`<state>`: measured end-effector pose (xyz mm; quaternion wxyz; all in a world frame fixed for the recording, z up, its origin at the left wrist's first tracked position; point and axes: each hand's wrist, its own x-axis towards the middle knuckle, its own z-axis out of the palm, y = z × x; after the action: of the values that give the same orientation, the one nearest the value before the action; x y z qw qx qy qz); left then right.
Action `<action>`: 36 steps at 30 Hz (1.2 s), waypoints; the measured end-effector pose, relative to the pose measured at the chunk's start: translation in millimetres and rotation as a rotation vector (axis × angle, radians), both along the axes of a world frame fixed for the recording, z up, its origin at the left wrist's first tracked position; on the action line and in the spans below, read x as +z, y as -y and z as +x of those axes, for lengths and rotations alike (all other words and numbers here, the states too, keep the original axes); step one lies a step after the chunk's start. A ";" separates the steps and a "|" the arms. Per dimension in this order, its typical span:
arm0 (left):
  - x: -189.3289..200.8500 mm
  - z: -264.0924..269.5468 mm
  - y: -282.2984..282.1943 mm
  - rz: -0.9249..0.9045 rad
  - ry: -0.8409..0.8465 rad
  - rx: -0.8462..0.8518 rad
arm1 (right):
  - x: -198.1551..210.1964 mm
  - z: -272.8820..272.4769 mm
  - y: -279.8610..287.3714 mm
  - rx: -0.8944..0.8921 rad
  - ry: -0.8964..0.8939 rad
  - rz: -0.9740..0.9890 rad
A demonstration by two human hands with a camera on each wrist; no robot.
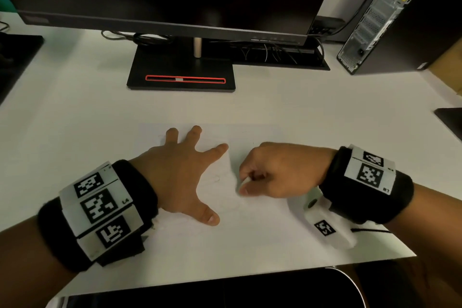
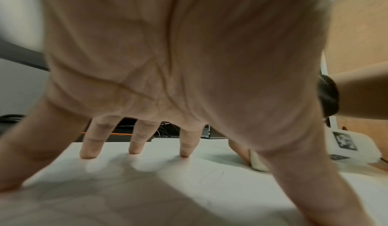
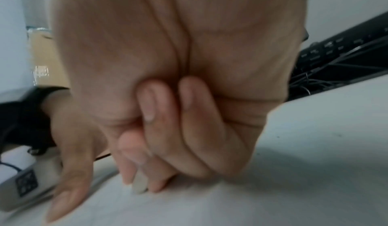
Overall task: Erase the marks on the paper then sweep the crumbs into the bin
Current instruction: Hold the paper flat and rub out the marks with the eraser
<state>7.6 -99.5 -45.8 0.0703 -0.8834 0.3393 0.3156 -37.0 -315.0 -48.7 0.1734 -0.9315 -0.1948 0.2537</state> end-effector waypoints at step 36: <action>-2.3 1.2 -0.3 0.003 0.015 -0.009 | 7.9 -19.0 16.1 -0.073 -0.007 -0.028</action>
<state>8.8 -99.2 -48.1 0.0756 -0.8841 0.3421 0.3093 -56.0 -331.1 -40.8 0.1700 -0.9393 -0.1567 0.2534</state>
